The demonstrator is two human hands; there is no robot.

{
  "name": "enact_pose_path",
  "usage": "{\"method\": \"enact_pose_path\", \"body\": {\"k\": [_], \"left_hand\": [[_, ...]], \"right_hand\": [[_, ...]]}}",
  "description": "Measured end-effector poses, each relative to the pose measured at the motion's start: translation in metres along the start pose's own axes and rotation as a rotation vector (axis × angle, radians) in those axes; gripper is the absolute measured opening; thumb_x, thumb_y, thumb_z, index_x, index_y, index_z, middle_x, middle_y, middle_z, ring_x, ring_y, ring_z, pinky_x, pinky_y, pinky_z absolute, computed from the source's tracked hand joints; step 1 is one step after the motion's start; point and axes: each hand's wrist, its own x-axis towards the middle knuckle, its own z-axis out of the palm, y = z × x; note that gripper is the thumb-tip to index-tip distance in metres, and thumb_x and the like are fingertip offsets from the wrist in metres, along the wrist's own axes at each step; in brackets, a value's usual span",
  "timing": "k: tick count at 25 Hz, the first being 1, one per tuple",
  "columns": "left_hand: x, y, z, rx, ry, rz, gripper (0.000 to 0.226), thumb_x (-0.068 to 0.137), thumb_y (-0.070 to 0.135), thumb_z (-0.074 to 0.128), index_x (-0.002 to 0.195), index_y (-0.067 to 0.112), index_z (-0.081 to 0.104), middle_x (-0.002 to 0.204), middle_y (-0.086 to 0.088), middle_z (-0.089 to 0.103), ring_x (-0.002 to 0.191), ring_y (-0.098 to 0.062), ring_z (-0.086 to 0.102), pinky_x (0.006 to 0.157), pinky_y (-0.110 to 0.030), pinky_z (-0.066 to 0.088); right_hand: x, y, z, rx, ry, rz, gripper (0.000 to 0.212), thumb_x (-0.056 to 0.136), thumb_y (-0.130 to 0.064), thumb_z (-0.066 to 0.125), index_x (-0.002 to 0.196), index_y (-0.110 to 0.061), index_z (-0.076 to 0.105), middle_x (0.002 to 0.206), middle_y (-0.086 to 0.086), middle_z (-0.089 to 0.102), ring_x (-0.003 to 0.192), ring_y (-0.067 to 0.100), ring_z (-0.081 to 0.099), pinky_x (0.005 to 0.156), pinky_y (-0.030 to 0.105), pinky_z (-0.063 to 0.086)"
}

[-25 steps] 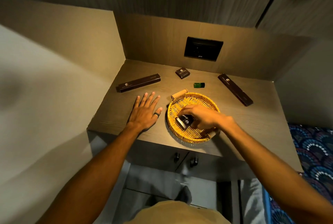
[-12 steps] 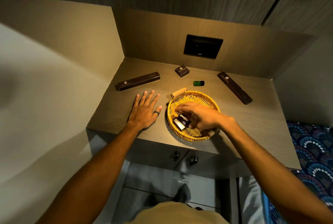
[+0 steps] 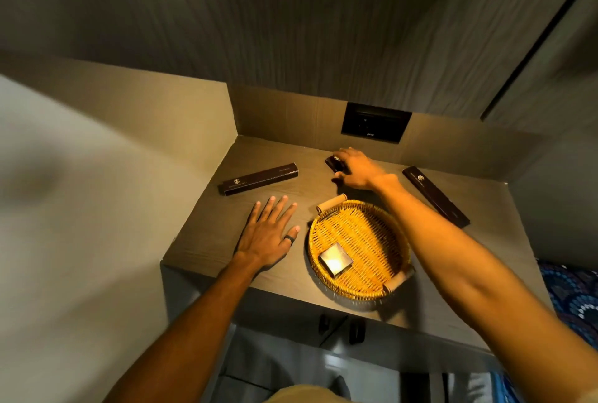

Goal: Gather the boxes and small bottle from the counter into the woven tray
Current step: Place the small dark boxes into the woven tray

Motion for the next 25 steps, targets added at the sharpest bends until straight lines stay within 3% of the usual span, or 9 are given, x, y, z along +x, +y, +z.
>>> {"method": "enact_pose_path", "body": {"k": [3,5,10,13,17,21,23,25], "left_hand": [[0.002,-0.001,0.002,-0.014,0.007,0.016,0.067,0.105,0.06,0.016,0.165,0.035,0.003,0.175,0.002,-0.002,0.161,-0.021,-0.007,0.13,-0.051,-0.004],[0.002,-0.001,0.003,-0.022,0.012,0.012,0.067,0.104,0.061,0.016,0.165,0.035,0.003,0.175,0.003,-0.002,0.161,-0.02,-0.007,0.13,-0.05,-0.005],[0.002,-0.002,0.002,-0.015,0.004,0.002,0.067,0.105,0.061,0.018,0.165,0.035,0.003,0.175,0.003,-0.003,0.161,-0.019,-0.008,0.13,-0.05,-0.006],[0.002,-0.003,-0.002,-0.02,-0.002,-0.003,0.066,0.105,0.06,0.019,0.165,0.035,0.004,0.175,0.003,-0.003,0.161,-0.02,-0.008,0.13,-0.05,-0.005],[0.0,0.0,-0.002,-0.01,0.008,-0.008,0.066,0.106,0.058,0.02,0.166,0.033,0.006,0.175,0.002,0.0,0.161,-0.022,-0.005,0.13,-0.051,-0.004],[0.0,0.002,-0.002,-0.001,0.003,-0.007,0.066,0.106,0.058,0.02,0.166,0.032,0.005,0.175,0.0,0.0,0.161,-0.024,-0.004,0.13,-0.051,-0.004],[-0.001,0.003,-0.002,-0.005,-0.001,-0.01,0.066,0.107,0.057,0.021,0.166,0.032,0.005,0.175,0.0,0.0,0.161,-0.024,-0.005,0.129,-0.051,-0.005],[-0.002,0.005,-0.003,-0.005,-0.002,-0.009,0.065,0.108,0.056,0.021,0.166,0.031,0.004,0.175,0.0,-0.001,0.161,-0.024,-0.005,0.129,-0.051,-0.006]], "right_hand": [[0.012,-0.01,0.006,-0.072,-0.052,0.069,0.072,0.099,-0.031,0.061,0.16,-0.019,0.026,0.166,0.014,0.026,0.15,0.036,0.032,0.123,0.05,0.031],[0.017,-0.014,0.005,-0.092,-0.046,0.077,0.07,0.098,-0.029,0.062,0.159,-0.021,0.029,0.157,0.018,0.033,0.142,0.037,0.039,0.119,0.049,0.037],[0.018,-0.013,-0.003,-0.02,-0.061,0.099,0.066,0.092,-0.025,0.072,0.15,-0.009,0.044,0.146,0.019,0.041,0.135,0.036,0.044,0.118,0.046,0.038],[0.004,-0.015,-0.018,-0.012,0.048,0.03,0.067,0.091,-0.026,0.072,0.147,-0.005,0.043,0.146,0.02,0.045,0.135,0.037,0.046,0.114,0.046,0.04],[-0.04,-0.01,-0.032,0.092,0.232,-0.195,0.068,0.093,-0.041,0.067,0.15,-0.013,0.043,0.142,0.016,0.049,0.131,0.032,0.05,0.11,0.044,0.043],[-0.101,0.016,-0.005,0.168,0.013,-0.354,0.063,0.087,-0.038,0.072,0.145,-0.029,0.047,0.139,0.0,0.047,0.126,0.014,0.046,0.101,0.02,0.038],[-0.116,0.024,0.02,0.098,-0.139,-0.315,0.065,0.086,-0.031,0.074,0.146,-0.033,0.046,0.146,-0.003,0.043,0.132,0.011,0.039,0.106,0.023,0.034],[-0.121,0.028,0.042,0.061,-0.201,-0.264,0.067,0.085,-0.026,0.076,0.146,-0.031,0.048,0.15,-0.001,0.041,0.138,0.016,0.037,0.115,0.035,0.035]]}}
